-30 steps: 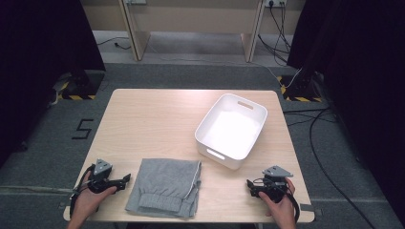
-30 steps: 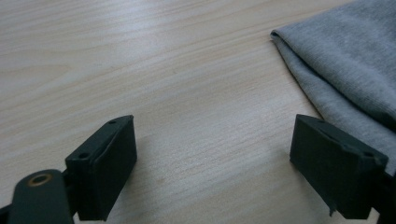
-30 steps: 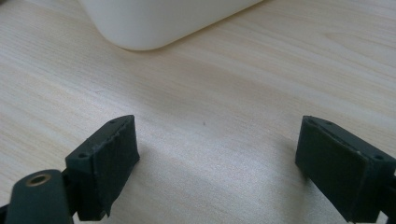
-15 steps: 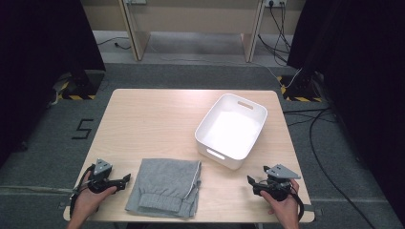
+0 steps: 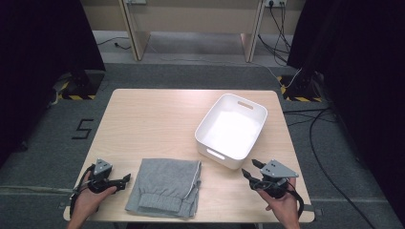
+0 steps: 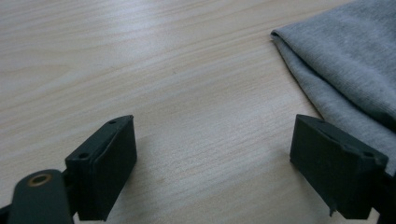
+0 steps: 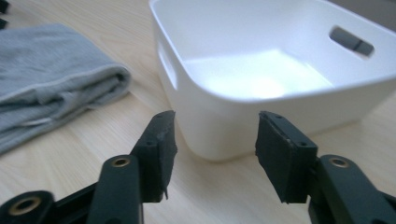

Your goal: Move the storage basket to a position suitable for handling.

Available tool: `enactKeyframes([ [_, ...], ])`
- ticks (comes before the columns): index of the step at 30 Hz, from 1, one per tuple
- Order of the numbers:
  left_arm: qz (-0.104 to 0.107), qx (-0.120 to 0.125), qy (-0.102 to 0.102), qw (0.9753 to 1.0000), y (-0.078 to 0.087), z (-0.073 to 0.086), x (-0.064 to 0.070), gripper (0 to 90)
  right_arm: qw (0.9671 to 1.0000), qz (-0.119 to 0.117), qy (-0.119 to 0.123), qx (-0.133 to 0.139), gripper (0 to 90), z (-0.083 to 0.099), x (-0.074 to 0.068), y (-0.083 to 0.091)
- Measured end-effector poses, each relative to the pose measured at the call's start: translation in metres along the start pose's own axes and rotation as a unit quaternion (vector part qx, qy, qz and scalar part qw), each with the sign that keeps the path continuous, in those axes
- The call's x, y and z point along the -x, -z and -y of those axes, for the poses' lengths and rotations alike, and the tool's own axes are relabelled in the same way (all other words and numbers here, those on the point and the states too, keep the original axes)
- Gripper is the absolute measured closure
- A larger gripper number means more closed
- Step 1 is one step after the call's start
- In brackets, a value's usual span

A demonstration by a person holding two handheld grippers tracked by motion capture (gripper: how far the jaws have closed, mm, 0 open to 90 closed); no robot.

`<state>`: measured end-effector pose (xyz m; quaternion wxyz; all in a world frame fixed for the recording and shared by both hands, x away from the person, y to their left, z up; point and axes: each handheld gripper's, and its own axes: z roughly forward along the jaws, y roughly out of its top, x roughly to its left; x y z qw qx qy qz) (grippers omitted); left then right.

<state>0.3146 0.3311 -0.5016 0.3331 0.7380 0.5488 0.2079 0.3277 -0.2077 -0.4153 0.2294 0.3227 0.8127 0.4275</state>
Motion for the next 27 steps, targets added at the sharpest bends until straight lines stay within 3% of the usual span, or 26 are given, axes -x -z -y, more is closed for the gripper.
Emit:
enactKeyframes([
  [3,0.0,0.0,0.0,1.0,0.0,0.0,0.0,13.8,0.9994,-0.027,0.019,0.013,53.4,-0.017,-0.007,-0.006],
  [5,0.0,0.0,0.0,1.0,0.0,0.0,0.0,13.8,0.9989,-0.032,0.028,0.019,53.4,-0.024,-0.007,-0.011],
  [10,0.0,0.0,0.0,1.0,0.0,0.0,0.0,13.8,0.9978,-0.043,0.05,0.003,54.1,-0.034,-0.007,-0.028],
  [11,0.0,0.0,0.0,1.0,0.0,0.0,0.0,13.8,0.9974,-0.05,0.052,-0.006,53.5,-0.036,-0.005,-0.04],
  [16,0.0,0.0,0.0,1.0,0.0,0.0,0.0,13.8,0.9967,-0.037,0.069,-0.024,54.5,-0.043,-0.004,-0.059],
  [17,0.0,0.0,0.0,1.0,0.0,0.0,0.0,13.8,0.9952,-0.047,0.078,-0.035,55.2,-0.047,-0.004,-0.07],
  [19,0.0,0.0,0.0,1.0,0.0,0.0,0.0,13.8,0.9948,-0.052,0.079,-0.038,56.6,-0.048,-0.005,-0.074],
  [20,0.0,0.0,0.0,1.0,0.0,0.0,0.0,13.8,0.993,-0.057,0.085,-0.058,62.1,-0.049,-0.006,-0.086],
  [22,0.0,0.0,0.0,1.0,0.0,0.0,0.0,13.8,0.992,-0.057,0.092,-0.065,66.1,-0.049,-0.007,-0.089],
  [23,0.0,0.0,0.0,1.0,0.0,0.0,0.0,13.8,0.9893,-0.059,0.111,-0.075,73.7,-0.05,-0.009,-0.097],
  [27,0.0,0.0,0.0,1.0,0.0,0.0,0.0,13.8,0.9874,-0.066,0.115,-0.085,81.8,-0.055,-0.012,-0.104],
])
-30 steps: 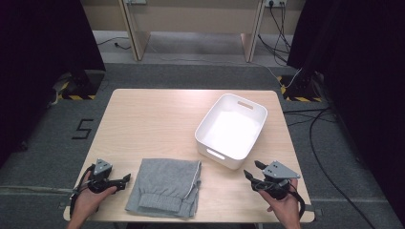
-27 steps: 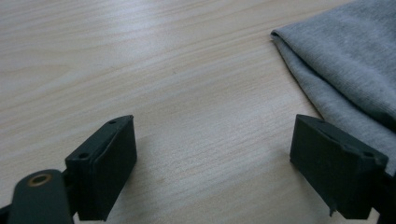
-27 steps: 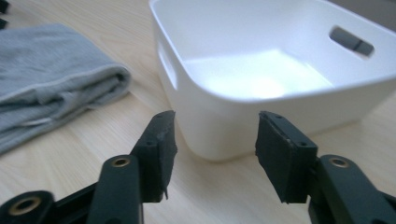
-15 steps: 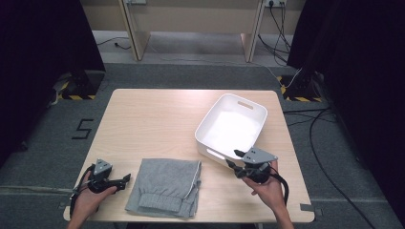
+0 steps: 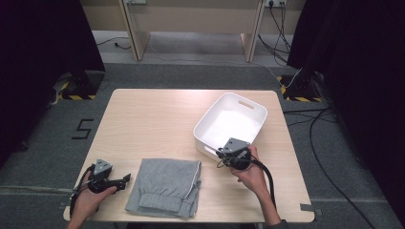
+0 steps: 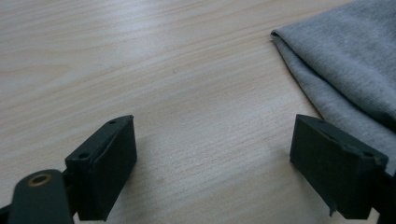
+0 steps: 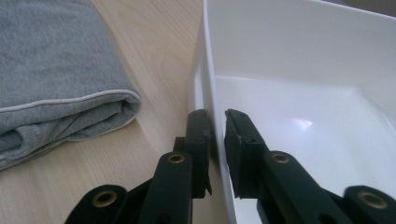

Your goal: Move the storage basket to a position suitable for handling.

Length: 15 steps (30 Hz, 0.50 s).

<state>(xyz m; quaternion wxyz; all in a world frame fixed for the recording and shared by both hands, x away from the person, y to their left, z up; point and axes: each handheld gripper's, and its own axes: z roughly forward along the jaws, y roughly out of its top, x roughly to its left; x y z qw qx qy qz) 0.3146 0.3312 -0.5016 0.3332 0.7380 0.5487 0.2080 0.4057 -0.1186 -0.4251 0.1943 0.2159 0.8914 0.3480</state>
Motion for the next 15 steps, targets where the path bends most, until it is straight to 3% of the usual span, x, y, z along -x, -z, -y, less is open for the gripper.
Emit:
enactKeyframes([
  [7,0.0,0.0,0.0,1.0,0.0,0.0,0.0,13.8,0.9998,0.011,0.004,-0.019,84.5,-0.018,-0.003,-0.016],
  [11,0.0,0.0,0.0,1.0,0.0,0.0,0.0,13.8,0.9989,0.029,-0.006,-0.037,81.4,-0.033,-0.008,-0.029],
  [12,0.0,0.0,0.0,1.0,0.0,0.0,0.0,13.8,0.9984,0.033,-0.015,-0.044,76.8,-0.044,-0.011,-0.039],
  [15,0.0,0.0,0.0,1.0,0.0,0.0,0.0,13.8,0.9968,0.048,-0.014,-0.062,72.9,-0.059,-0.017,-0.052],
])
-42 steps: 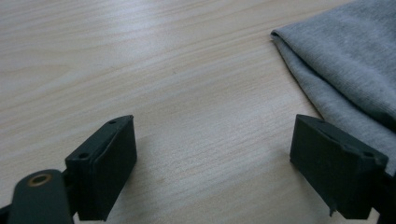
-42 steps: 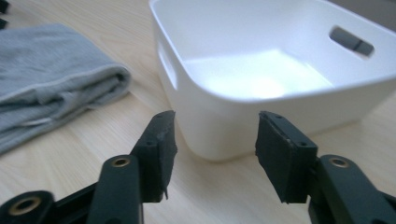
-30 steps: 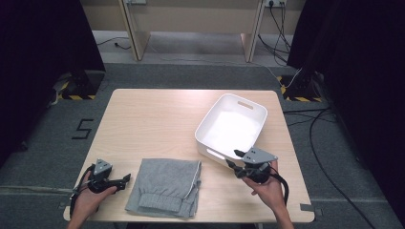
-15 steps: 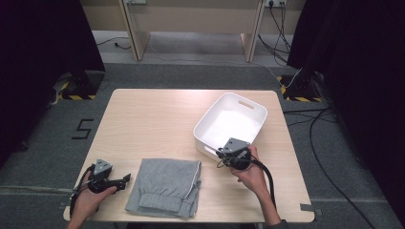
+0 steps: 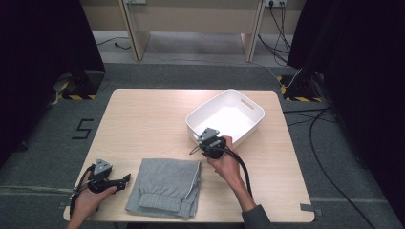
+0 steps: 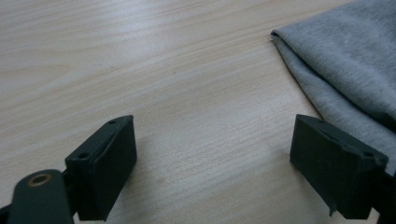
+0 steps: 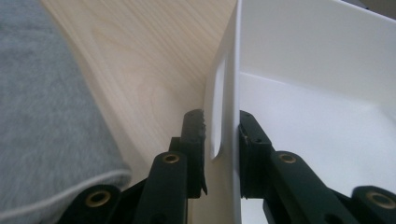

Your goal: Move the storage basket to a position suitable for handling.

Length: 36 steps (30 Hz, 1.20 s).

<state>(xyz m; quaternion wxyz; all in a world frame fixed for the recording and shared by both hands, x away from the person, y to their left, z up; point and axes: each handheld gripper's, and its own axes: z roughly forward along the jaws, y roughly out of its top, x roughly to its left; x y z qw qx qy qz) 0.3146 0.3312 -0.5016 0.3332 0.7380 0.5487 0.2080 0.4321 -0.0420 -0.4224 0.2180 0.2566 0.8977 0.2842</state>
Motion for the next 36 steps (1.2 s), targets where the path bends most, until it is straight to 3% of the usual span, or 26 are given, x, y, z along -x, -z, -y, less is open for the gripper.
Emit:
enactKeyframes([
  [4,0.0,0.0,0.0,1.0,0.0,0.0,0.0,13.8,0.9999,-0.013,-0.01,-0.002,70.7,-0.018,-0.003,-0.015],
  [6,0.0,0.0,0.0,1.0,0.0,0.0,0.0,13.8,0.9988,-0.031,-0.037,-0.004,67.2,-0.032,-0.008,-0.031],
  [11,0.0,0.0,0.0,1.0,0.0,0.0,0.0,13.8,0.9978,-0.052,-0.04,-0.003,62.5,-0.05,-0.017,-0.046],
  [14,0.0,0.0,0.0,1.0,0.0,0.0,0.0,13.8,0.9968,-0.069,-0.041,-0.004,61.3,-0.055,-0.019,-0.048],
  [15,0.0,0.0,0.0,1.0,0.0,0.0,0.0,13.8,0.995,-0.089,-0.046,0.001,58.0,-0.058,-0.018,-0.048],
  [18,0.0,0.0,0.0,1.0,0.0,0.0,0.0,13.8,0.9937,-0.089,-0.058,0.035,53.6,-0.057,-0.006,-0.033],
  [20,0.0,0.0,0.0,1.0,0.0,0.0,0.0,13.8,0.994,-0.079,-0.06,0.048,45.5,-0.054,0.008,-0.018],
  [21,0.0,0.0,0.0,1.0,0.0,0.0,0.0,13.8,0.994,-0.079,-0.06,0.048,45.5,-0.054,0.008,-0.018],
  [22,0.0,0.0,0.0,1.0,0.0,0.0,0.0,13.8,0.9917,-0.078,-0.079,0.064,48.6,-0.047,0.024,-0.004],
  [23,0.0,0.0,0.0,1.0,0.0,0.0,0.0,13.8,0.9917,-0.078,-0.079,0.064,48.6,-0.047,0.024,-0.004],
  [25,0.0,0.0,0.0,1.0,0.0,0.0,0.0,13.8,0.9932,-0.053,-0.086,0.058,47.0,-0.036,0.04,0.01],
  [27,0.0,0.0,0.0,1.0,0.0,0.0,0.0,13.8,0.9915,-0.058,-0.092,0.071,47.6,-0.021,0.054,0.022],
  [29,0.0,0.0,0.0,1.0,0.0,0.0,0.0,13.8,0.9923,-0.051,-0.089,0.07,47.8,-0.016,0.058,0.025],
  [31,0.0,0.0,0.0,1.0,0.0,0.0,0.0,13.8,0.9938,-0.023,-0.092,0.058,47.4,0.001,0.068,0.032],
  [33,0.0,0.0,0.0,1.0,0.0,0.0,0.0,13.8,0.9927,-0.022,-0.103,0.059,45.6,0.019,0.075,0.032],
  [36,0.0,0.0,0.0,1.0,0.0,0.0,0.0,13.8,0.9934,-0.008,-0.101,0.055,44.1,0.03,0.079,0.031],
])
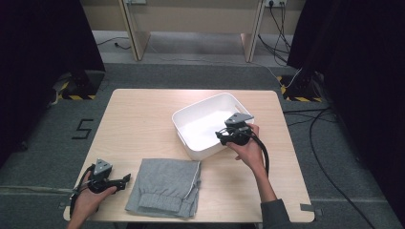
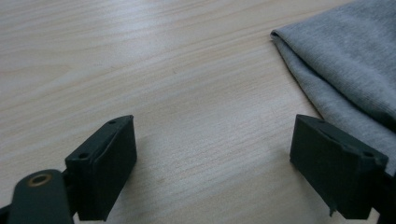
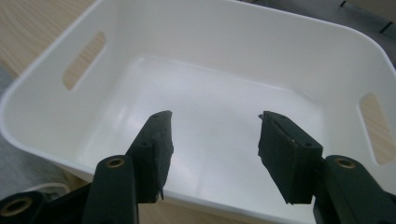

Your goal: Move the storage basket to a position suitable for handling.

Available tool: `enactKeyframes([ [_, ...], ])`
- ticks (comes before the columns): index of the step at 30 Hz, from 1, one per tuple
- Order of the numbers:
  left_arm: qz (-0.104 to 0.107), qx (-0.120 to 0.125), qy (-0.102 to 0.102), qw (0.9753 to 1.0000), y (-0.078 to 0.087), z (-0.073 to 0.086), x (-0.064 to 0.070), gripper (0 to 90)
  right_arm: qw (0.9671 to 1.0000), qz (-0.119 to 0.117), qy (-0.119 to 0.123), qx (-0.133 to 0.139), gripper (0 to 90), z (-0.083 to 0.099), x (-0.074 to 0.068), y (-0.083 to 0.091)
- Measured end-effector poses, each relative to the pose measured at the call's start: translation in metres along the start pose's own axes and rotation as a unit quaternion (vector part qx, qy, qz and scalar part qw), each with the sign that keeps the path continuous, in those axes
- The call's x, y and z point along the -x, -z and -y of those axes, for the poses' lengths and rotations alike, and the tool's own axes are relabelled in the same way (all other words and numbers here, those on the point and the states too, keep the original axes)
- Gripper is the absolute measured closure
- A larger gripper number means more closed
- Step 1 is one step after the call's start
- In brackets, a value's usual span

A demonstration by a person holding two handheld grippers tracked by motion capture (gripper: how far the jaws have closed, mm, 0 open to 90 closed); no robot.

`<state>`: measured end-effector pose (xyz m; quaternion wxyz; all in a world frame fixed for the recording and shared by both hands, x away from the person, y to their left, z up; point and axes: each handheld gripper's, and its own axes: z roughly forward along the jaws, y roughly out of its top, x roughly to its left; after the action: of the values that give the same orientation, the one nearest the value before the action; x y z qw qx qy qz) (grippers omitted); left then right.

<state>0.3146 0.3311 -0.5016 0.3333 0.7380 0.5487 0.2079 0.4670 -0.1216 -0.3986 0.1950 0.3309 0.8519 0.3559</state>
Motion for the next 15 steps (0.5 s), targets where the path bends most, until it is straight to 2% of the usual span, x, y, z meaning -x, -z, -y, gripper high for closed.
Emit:
enactKeyframes([
  [3,0.0,0.0,0.0,1.0,0.0,0.0,0.0,13.8,1.0,-0.003,-0.002,-0.009,46.1,0.01,0.004,-0.005],
  [4,0.0,0.0,0.0,1.0,0.0,0.0,0.0,13.8,0.9999,-0.01,-0.01,0.0,46.7,0.011,0.005,-0.006],
  [5,0.0,0.0,0.0,1.0,0.0,0.0,0.0,13.8,0.9986,-0.037,-0.034,0.017,47.5,0.016,0.003,-0.008],
  [8,0.0,0.0,0.0,1.0,0.0,0.0,0.0,13.8,0.9974,-0.05,-0.042,0.03,48.2,0.019,-0.001,-0.009],
  [9,0.0,0.0,0.0,1.0,0.0,0.0,0.0,13.8,0.9965,-0.06,-0.047,0.036,48.6,0.022,-0.007,-0.009],
  [10,0.0,0.0,0.0,1.0,0.0,0.0,0.0,13.8,0.9965,-0.06,-0.047,0.036,48.6,0.022,-0.007,-0.009],
  [11,0.0,0.0,0.0,1.0,0.0,0.0,0.0,13.8,0.9958,-0.072,-0.045,0.033,49.7,0.025,-0.013,-0.008],
  [15,0.0,0.0,0.0,1.0,0.0,0.0,0.0,13.8,0.9957,-0.077,-0.035,0.037,49.6,0.028,-0.019,-0.004],
])
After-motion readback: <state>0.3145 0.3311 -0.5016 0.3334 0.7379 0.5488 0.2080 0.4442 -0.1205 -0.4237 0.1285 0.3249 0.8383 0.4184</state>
